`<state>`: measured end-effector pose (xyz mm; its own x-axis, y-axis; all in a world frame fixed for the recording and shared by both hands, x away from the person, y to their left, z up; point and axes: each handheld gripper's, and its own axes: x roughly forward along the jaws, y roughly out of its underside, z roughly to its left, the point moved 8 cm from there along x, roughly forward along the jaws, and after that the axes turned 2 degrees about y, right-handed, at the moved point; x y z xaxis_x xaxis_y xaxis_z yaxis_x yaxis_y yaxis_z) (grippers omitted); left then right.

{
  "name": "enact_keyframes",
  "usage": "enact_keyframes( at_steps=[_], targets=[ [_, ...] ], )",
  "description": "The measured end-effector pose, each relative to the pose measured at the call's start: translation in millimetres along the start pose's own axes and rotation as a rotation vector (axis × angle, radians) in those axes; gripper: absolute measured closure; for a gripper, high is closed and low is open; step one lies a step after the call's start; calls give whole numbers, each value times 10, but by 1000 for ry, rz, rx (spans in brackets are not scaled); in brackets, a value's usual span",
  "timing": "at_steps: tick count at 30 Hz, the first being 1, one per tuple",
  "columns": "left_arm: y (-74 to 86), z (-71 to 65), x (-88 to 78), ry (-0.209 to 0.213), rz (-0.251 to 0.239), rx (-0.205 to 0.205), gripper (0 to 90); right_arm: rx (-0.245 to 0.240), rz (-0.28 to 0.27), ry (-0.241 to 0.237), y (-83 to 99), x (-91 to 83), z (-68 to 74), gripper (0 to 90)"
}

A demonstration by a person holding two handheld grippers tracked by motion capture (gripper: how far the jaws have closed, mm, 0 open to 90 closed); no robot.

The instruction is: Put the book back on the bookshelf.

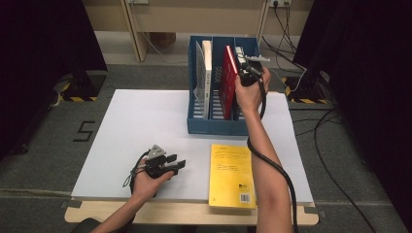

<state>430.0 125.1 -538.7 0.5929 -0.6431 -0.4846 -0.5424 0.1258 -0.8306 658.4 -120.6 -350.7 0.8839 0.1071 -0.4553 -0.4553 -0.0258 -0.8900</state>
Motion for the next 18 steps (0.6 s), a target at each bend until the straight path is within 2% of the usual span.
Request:
enact_keyframes(
  at_steps=[7, 18],
  targets=[
    [0, -7, 7, 4, 0, 5, 489, 3, -14, -9, -6, 29, -5, 747],
    [1, -20, 4, 2, -2, 7, 489, -15, 10, -49, 34, -6, 22, 691]
  ],
)
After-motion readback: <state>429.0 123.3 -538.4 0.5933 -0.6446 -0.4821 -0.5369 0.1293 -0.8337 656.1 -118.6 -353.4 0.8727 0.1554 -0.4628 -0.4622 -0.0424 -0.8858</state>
